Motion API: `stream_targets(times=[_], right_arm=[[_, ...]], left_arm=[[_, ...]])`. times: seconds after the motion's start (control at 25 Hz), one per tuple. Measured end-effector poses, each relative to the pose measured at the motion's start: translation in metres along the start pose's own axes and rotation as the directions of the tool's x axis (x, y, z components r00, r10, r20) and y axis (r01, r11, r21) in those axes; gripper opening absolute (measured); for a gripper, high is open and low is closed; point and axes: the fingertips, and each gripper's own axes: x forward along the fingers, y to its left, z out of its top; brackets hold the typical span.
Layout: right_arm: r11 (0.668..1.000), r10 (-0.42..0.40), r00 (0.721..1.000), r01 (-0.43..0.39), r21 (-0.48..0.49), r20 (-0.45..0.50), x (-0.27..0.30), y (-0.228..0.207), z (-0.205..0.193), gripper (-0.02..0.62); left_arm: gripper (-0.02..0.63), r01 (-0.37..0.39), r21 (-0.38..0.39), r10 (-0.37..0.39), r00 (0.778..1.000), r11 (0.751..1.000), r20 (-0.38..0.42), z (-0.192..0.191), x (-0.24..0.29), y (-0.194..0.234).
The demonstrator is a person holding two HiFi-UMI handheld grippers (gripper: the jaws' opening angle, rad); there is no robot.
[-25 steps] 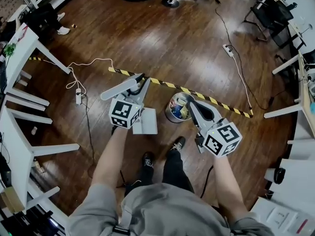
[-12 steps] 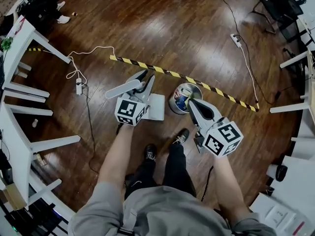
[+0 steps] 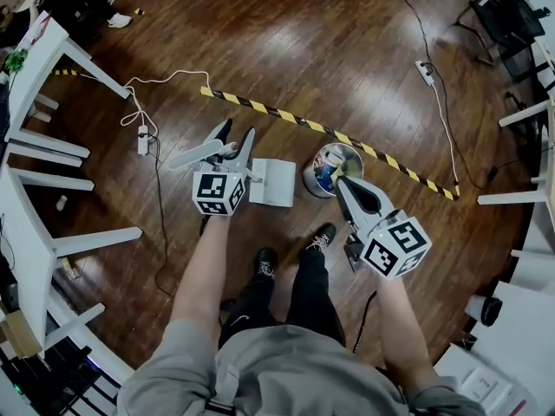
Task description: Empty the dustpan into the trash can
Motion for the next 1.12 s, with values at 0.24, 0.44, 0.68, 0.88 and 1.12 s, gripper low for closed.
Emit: stream_targets(times=[0.24, 0.44, 0.68, 0.88, 1.12], right_arm=[[0.999, 0.036, 0.999, -0.036, -0.008, -0.019, 0.015, 0.018, -0.003, 0.000], [0.999, 0.050, 0.998, -0.050, -0.014, -0.023, 0.025, 0.031, -0.006, 0.000], [0.999, 0.044, 0.999, -0.044, -0.020, 0.002, 0.020, 0.033, -0.002, 0.000], [0.998, 0.054, 0.998, -0.053, -0.025, 0.017, 0.006, 0.042, 0.007, 0.000], [0.998, 0.025, 0.996, -0.020, -0.059, 0.086, -0.014, 0.053, 0.035, 0.000]], left_arm=[[0.296, -0.099, -0.036, 0.097, 0.993, 0.994, -0.059, -0.018, -0.022, 0.041], [0.344, -0.111, -0.049, 0.104, 0.987, 0.993, -0.122, -0.032, -0.033, 0.056], [0.400, -0.169, -0.131, 0.138, 0.966, 0.977, -0.218, -0.067, -0.072, 0.061], [0.320, -0.063, -0.200, -0.005, 0.946, 0.978, -0.323, -0.086, -0.129, 0.001], [0.091, 0.165, -0.182, -0.209, 0.944, 0.969, -0.256, -0.023, -0.134, -0.081]])
